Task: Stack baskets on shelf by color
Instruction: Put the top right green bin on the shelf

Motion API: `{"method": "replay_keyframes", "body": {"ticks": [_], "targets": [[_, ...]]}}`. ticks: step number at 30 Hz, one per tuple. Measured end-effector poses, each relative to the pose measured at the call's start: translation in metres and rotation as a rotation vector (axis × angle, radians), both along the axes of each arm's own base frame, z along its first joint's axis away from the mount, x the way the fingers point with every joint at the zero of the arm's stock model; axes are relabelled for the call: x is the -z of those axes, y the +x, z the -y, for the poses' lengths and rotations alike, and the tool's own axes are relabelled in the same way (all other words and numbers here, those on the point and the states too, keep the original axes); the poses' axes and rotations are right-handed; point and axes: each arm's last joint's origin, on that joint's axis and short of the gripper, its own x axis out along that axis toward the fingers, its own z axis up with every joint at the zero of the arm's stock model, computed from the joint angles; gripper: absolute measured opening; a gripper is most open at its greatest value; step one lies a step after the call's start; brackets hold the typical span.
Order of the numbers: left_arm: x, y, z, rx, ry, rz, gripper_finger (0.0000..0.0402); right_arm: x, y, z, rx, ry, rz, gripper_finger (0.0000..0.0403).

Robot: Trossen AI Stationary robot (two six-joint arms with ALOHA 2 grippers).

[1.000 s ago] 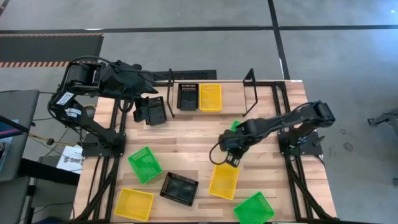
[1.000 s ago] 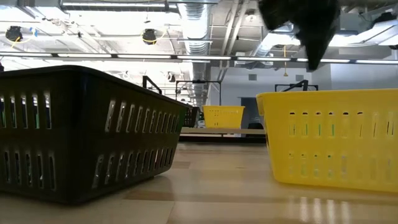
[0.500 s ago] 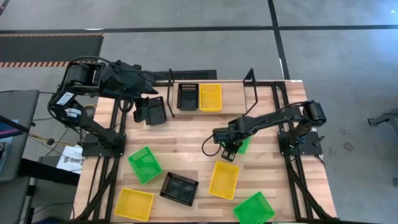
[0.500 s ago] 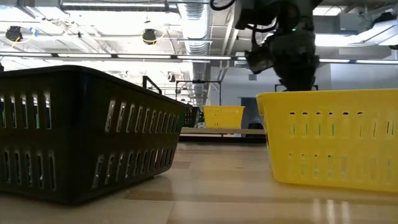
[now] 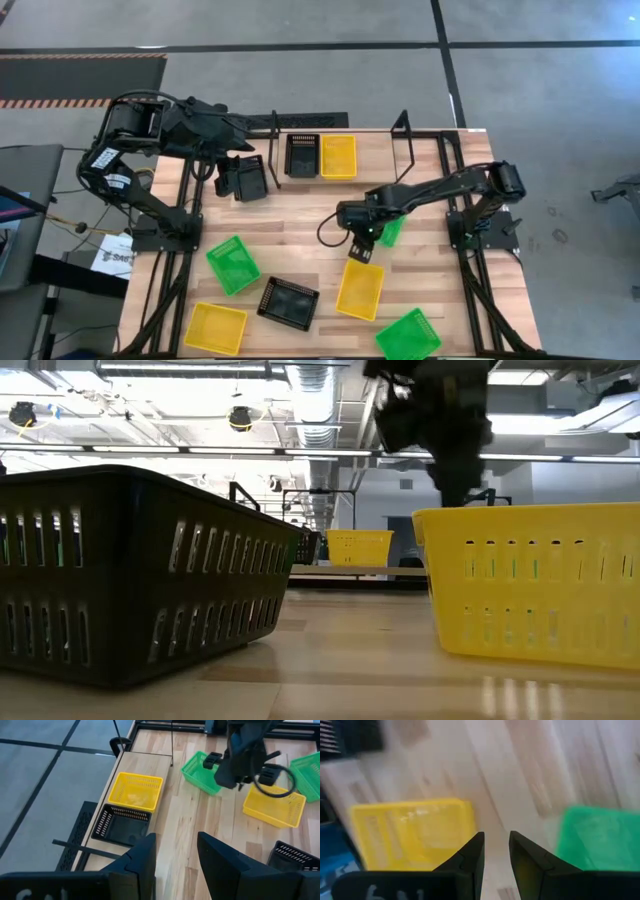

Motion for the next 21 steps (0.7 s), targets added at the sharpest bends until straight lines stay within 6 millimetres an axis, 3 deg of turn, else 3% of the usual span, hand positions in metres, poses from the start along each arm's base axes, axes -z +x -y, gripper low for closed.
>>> {"method": "replay_keyframes", "body": {"ticks": [8, 13, 21], "targets": [[0.0, 0.0, 0.0, 0.0, 0.0, 0.0, 0.0132, 0.002, -0.011, 0.0, -0.005, -0.015, -0.116, 0.0121], [0.0, 0.0, 0.0, 0.0, 0.0, 0.0, 0.0132, 0.003, -0.019, 0.0, -0.005, -0.033, -0.198, 0.0165], [0.0, 0.0, 0.0, -0.006, -0.007, 0.002, 0.0132, 0.003, -0.015, -0.002, -0.015, -0.08, -0.145, 0.0227]]}}
